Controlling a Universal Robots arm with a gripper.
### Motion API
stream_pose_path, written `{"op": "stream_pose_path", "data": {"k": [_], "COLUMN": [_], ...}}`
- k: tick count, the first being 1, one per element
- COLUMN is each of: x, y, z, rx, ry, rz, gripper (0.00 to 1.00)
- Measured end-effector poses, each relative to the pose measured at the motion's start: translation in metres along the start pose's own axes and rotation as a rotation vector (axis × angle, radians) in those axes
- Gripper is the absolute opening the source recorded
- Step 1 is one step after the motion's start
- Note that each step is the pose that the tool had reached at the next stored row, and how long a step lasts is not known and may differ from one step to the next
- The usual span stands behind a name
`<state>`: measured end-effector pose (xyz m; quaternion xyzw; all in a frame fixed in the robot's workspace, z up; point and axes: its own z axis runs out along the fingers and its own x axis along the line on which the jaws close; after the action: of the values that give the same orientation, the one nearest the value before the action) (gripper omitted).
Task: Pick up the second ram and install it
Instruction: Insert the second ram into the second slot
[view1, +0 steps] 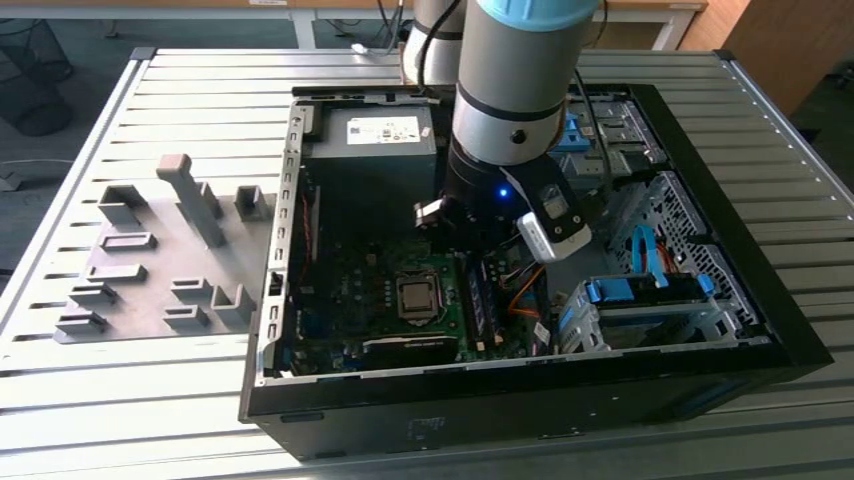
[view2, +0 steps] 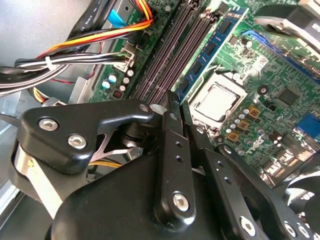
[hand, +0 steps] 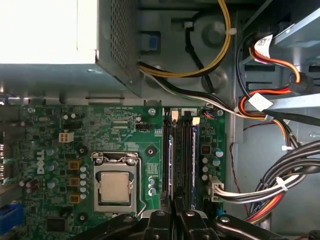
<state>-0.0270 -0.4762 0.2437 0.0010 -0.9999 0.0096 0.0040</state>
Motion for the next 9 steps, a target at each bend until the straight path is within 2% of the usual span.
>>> {"op": "stream_pose_path", "data": {"k": [6, 9], "x": [0.0000, -0.0005], "y": [0.0000, 0.0001], "z": [0.0008, 0.0044], "rx": [-0.0001, 0.0000], "ry": [-0.0001, 0.0000], "rz": [0.000, 0.000], "gripper": [0.14, 0.14]}}
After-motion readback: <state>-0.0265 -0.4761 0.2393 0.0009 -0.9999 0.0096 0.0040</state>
